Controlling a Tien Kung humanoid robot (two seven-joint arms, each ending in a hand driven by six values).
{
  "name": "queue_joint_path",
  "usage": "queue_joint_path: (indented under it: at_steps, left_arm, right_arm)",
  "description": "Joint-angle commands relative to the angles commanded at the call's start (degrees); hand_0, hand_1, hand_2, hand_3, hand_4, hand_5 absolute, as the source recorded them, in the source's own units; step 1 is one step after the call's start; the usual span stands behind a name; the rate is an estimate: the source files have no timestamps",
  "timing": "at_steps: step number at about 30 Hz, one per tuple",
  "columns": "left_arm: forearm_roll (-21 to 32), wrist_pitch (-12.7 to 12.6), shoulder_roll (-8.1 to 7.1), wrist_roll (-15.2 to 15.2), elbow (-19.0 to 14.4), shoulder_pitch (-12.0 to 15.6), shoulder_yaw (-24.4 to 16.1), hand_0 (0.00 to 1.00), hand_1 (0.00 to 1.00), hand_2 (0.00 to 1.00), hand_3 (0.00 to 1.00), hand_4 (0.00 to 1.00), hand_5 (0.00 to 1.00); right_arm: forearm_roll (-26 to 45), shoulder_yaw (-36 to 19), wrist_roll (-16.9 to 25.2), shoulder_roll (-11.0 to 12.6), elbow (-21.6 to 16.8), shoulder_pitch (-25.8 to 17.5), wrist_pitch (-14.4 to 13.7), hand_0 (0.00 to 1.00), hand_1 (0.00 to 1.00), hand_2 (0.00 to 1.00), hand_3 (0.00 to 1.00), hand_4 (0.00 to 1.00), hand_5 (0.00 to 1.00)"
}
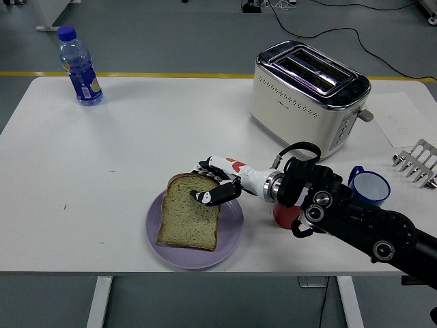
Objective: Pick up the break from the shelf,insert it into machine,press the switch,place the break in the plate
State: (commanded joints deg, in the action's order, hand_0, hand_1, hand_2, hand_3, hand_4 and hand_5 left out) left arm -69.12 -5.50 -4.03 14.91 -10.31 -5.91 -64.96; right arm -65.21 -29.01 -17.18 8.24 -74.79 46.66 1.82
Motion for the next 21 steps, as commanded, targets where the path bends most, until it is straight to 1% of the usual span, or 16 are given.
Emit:
queue_joint_path:
  at_steps: [3, 4, 9, 10, 12, 14, 15, 16, 21]
  left_arm:
    - [0.0, 0.0, 0.01, 0.0, 0.0, 0.0, 0.0, 0.685, 0.694, 0.677, 0.566, 0.279, 0.828]
    - [0.0, 0.0, 0.01, 0.0, 0.0, 0.0, 0.0, 0.685, 0.694, 0.677, 0.566, 0.278, 0.827]
    - [0.3, 0.0, 0.0, -0.1, 0.0, 0.0, 0.2, 0.685, 0.694, 0.677, 0.566, 0.278, 0.827]
    - [0.4, 0.0, -0.01, -0.1, 0.0, -0.1, 0.2, 0.685, 0.694, 0.677, 0.566, 0.279, 0.829]
    - [0.4, 0.0, -0.01, 0.0, 0.0, -0.1, 0.3, 0.685, 0.694, 0.677, 0.566, 0.279, 0.829]
    - [0.4, 0.0, -0.01, 0.0, 0.0, -0.1, 0.3, 0.685, 0.694, 0.677, 0.566, 0.279, 0.829]
    - [0.5, 0.0, -0.03, 0.0, 0.0, -0.2, 0.3, 0.685, 0.694, 0.677, 0.566, 0.279, 0.829]
    - [0.6, 0.0, -0.04, 0.0, 0.0, -0.2, 0.4, 0.685, 0.694, 0.677, 0.566, 0.279, 0.829]
    - [0.6, 0.0, -0.04, 0.0, 0.0, -0.2, 0.4, 0.685, 0.694, 0.677, 0.566, 0.279, 0.829]
  right_arm:
    - [-0.6, -0.1, 0.5, 0.0, 0.0, 0.0, 0.3, 0.788, 0.765, 0.731, 0.72, 0.628, 0.202]
    - [-0.7, -0.1, 0.6, 0.0, 0.0, 0.0, 0.4, 0.837, 0.816, 0.791, 0.755, 0.641, 0.221]
    - [-2.6, -0.3, 1.7, 0.1, -0.1, 0.1, 1.8, 0.837, 0.816, 0.791, 0.755, 0.641, 0.221]
    - [-3.8, -0.3, 2.1, 0.1, -0.1, 0.1, 1.8, 0.903, 0.885, 0.873, 0.821, 0.656, 0.241]
    - [-6.2, -0.4, 3.1, 0.0, -0.1, 0.1, 1.1, 0.903, 0.885, 0.873, 0.821, 0.656, 0.241]
    - [-7.2, -0.4, 3.4, 0.0, 0.0, 0.2, 0.8, 0.903, 0.885, 0.873, 0.821, 0.656, 0.241]
    - [-8.4, -0.5, 3.9, 0.0, 0.0, 0.2, 0.2, 0.903, 0.885, 0.873, 0.821, 0.656, 0.241]
    - [-9.3, -0.6, 4.4, 0.1, 0.0, 0.2, -0.5, 0.93, 0.907, 0.913, 0.858, 0.665, 0.243]
    - [-12.1, -0.9, 6.1, 0.1, 0.0, 0.3, -2.9, 0.93, 0.907, 0.913, 0.858, 0.665, 0.243]
